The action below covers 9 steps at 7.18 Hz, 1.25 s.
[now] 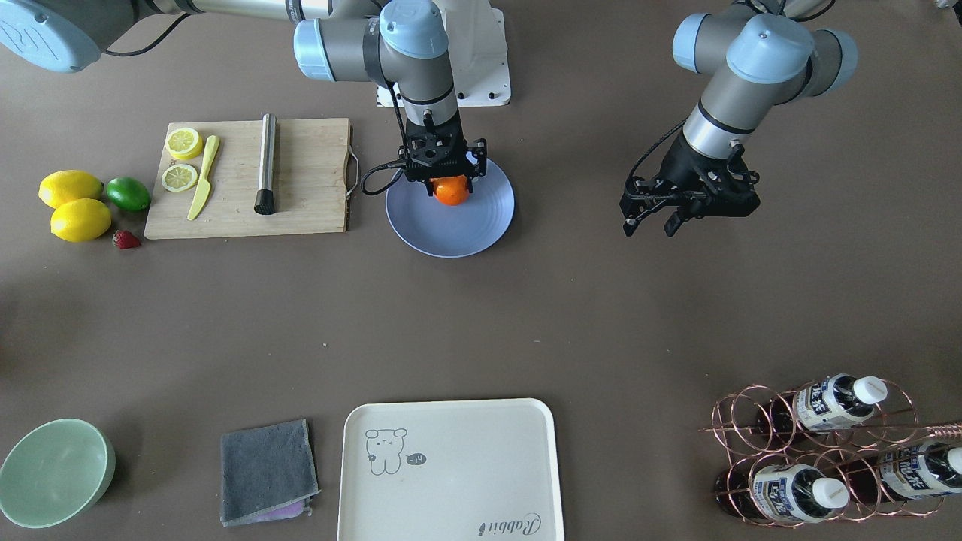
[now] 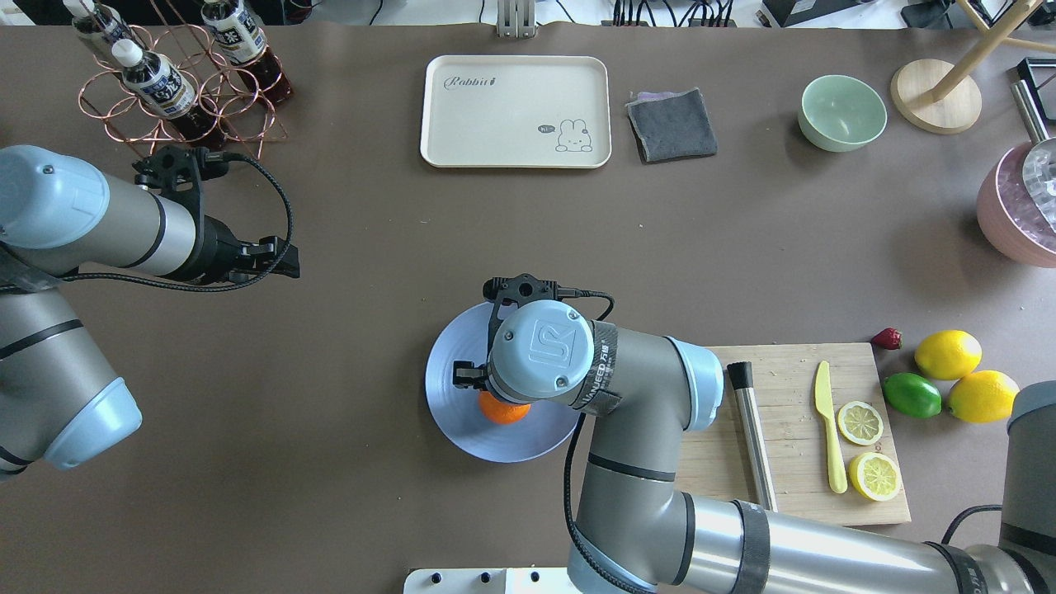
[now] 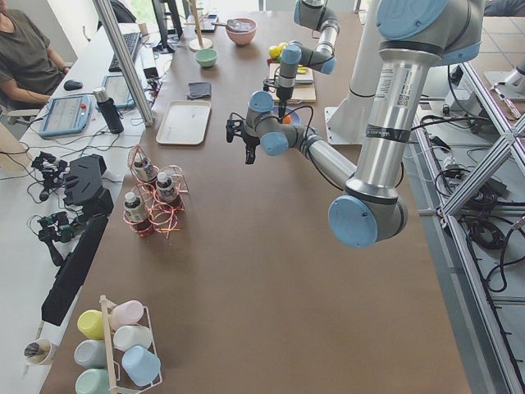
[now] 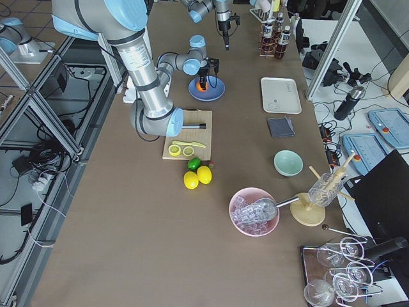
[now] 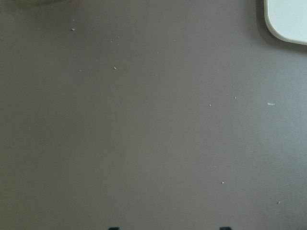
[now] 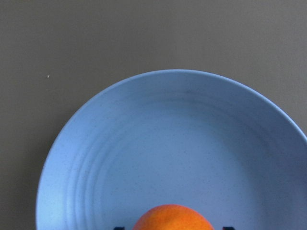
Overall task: Pick orange to plate
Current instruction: 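Release the orange onto the blue plate with the right gripper while the left withdraws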
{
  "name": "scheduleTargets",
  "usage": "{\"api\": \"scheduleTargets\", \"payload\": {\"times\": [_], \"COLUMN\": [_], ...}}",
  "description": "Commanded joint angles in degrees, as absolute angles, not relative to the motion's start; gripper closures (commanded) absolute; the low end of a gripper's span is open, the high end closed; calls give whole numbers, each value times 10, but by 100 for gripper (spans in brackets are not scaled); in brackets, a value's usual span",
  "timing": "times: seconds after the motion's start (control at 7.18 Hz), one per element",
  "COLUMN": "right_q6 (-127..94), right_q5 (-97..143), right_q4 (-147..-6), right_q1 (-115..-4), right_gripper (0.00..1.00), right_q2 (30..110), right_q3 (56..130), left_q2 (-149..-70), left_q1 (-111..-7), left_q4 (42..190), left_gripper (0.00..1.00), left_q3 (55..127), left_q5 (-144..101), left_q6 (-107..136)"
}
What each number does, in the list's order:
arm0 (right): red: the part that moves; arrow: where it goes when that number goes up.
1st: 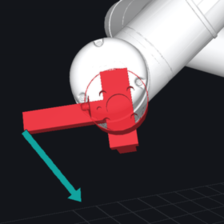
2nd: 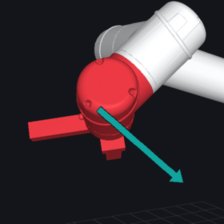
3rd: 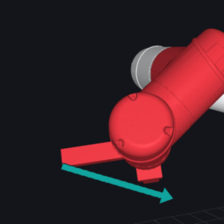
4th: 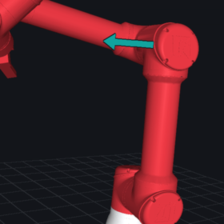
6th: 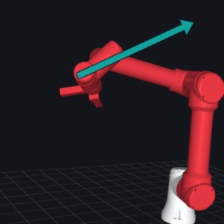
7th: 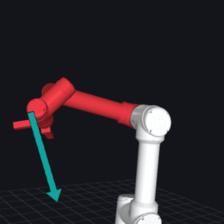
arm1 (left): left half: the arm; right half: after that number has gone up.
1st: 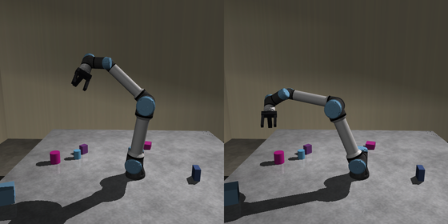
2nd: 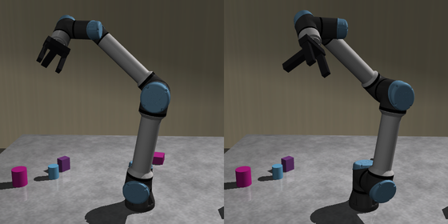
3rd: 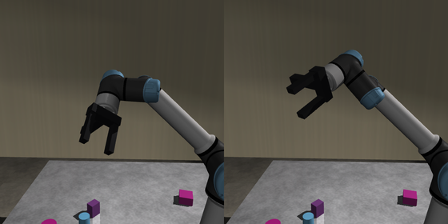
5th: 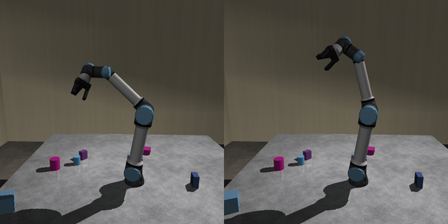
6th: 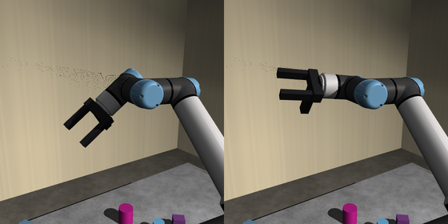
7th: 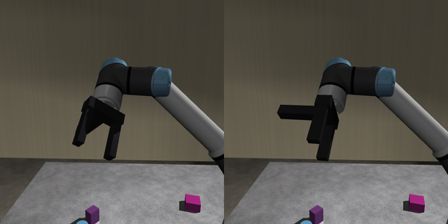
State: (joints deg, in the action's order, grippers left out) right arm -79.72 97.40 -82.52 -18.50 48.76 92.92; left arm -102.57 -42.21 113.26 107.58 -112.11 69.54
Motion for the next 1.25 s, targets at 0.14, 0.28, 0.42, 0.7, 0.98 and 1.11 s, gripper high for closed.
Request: {"api": "scheduleTargets", "payload": {"times": [0.14, 0.28, 0.42, 0.7, 0.98, 1.11], "right_q6": [-793, -792, -791, -719, -569, -439], "right_q5": [973, 976, 988, 1070, 1219, 1270], "right_q4": [-828, -829, -844, -922, -942, -943], "right_q1": [-188, -192, -206, -285, -448, -527], "right_gripper": [1, 0, 0, 0, 0, 0], "right_q2": [487, 488, 490, 537, 644, 707], "right_q3": [925, 928, 950, 1056, 1124, 1128], "left_q2": [-1027, -1026, -1025, -1027, -1017, -997], "left_q1": [-423, -423, -424, -473, -552, -602], "left_q4": [1134, 1134, 1130, 1088, 1009, 957], "left_gripper": [24, 24, 24, 25, 25, 25], "left_q3": [1077, 1079, 1085, 1086, 1105, 1115], "left_q5": [-1121, -1122, -1122, -1196, -1239, -1252], "left_q6": [699, 699, 698, 688, 549, 445]}}
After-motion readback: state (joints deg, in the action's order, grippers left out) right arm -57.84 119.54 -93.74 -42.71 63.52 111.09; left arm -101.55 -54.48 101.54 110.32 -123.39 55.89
